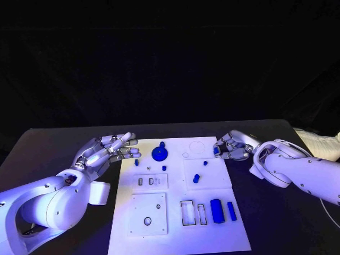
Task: Assemble the parts on the task board
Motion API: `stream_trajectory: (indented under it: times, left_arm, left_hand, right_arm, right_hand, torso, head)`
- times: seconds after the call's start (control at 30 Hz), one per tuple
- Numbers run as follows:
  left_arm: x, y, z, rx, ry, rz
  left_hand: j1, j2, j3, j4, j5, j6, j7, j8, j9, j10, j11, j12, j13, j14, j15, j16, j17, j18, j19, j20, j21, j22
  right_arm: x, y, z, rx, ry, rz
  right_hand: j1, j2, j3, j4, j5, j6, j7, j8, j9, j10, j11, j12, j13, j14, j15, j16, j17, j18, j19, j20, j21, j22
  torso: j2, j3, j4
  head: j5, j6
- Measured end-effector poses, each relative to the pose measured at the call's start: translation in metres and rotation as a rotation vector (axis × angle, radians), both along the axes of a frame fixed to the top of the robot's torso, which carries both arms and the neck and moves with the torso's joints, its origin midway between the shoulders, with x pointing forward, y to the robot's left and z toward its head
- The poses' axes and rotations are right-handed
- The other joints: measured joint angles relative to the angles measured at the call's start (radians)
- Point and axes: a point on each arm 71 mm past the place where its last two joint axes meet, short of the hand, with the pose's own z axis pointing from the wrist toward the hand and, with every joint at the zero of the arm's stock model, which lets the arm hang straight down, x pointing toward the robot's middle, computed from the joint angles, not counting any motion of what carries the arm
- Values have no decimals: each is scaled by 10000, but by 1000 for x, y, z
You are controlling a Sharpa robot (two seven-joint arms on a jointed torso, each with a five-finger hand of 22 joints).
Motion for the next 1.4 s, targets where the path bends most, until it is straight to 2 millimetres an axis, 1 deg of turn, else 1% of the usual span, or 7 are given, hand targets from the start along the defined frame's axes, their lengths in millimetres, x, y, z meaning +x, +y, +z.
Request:
stream_trajectory:
  times: [0.13,0.57,0.7,0.8,0.93,1.17,1.4]
  left_arm:
    - [0,0,0,1,2,-1]
    - [0,0,0,3,9,-1]
    - [0,0,0,5,10,0]
    - [0,0,0,5,12,-1]
    - [0,0,0,9,15,5]
    - [2,3,-1,50,23,87]
    - [5,6,-3,103,35,194]
  left_hand:
    - [0,0,0,0,0,0,0,0,0,0,0,0,0,0,0,0,0,-1,0,0,0,0]
    - [39,39,0,0,0,0,0,0,0,0,0,0,0,0,0,0,8,-1,0,0,0,0]
    - [39,39,0,0,0,0,0,0,0,0,0,0,0,0,0,0,8,-1,0,0,0,0]
    - [39,39,0,0,0,0,0,0,0,0,0,0,0,0,0,0,7,0,0,0,0,0]
    - [39,39,0,0,0,0,0,0,0,0,0,0,0,0,0,0,7,-1,0,0,0,0]
    - [39,39,28,-28,0,0,0,-42,0,0,0,0,0,0,0,0,17,-1,0,0,0,0]
    - [39,39,-1,-56,0,0,0,-42,0,0,0,0,0,0,0,0,17,0,0,0,0,0]
  right_arm:
    - [0,0,0,-21,25,9]
    - [1,3,-1,-28,47,50]
    - [1,4,-1,-9,37,54]
    - [1,6,-1,58,12,32]
    - [0,10,1,233,-39,-1]
    - [-7,31,12,701,-224,186]
    - [-19,68,24,1133,-330,653]
  right_hand:
    - [-3,3,54,-29,-44,149,-75,23,16,1,-1,1,43,0,0,41,0,0,0,0,0,-1]
    - [-73,71,99,-16,-99,288,-104,39,16,8,-8,51,44,-7,-10,47,-2,0,0,0,0,-1]
    - [-151,148,178,-14,-120,501,-177,79,30,14,-15,143,43,19,-97,78,-3,0,0,-1,0,-2]
    - [-204,201,270,-67,-51,711,-260,161,36,17,-19,261,27,-15,-169,78,-3,1,0,-77,0,-2]
    - [-215,242,433,-162,65,757,-215,221,36,69,-142,338,24,-4,-226,78,-3,1,0,-150,0,-2]
    - [-240,268,592,-321,66,758,-214,221,35,125,-199,387,25,1,-294,78,-4,1,1,-221,0,1]
    - [-269,297,634,-364,63,759,-213,221,35,139,-214,390,26,1,-294,78,-5,0,0,-220,0,5]
  torso:
    - [-2,4,-5]
    - [-3,7,0]
    - [-3,7,4]
    - [-3,7,6]
    - [-3,8,7]
    - [-12,8,15]
    - [-63,-29,12]
  head:
    - [-3,-4]
    - [-24,-16]
    - [-27,-24]
    - [-28,-32]
    - [-10,-35]
    - [31,-47]
    - [80,-112]
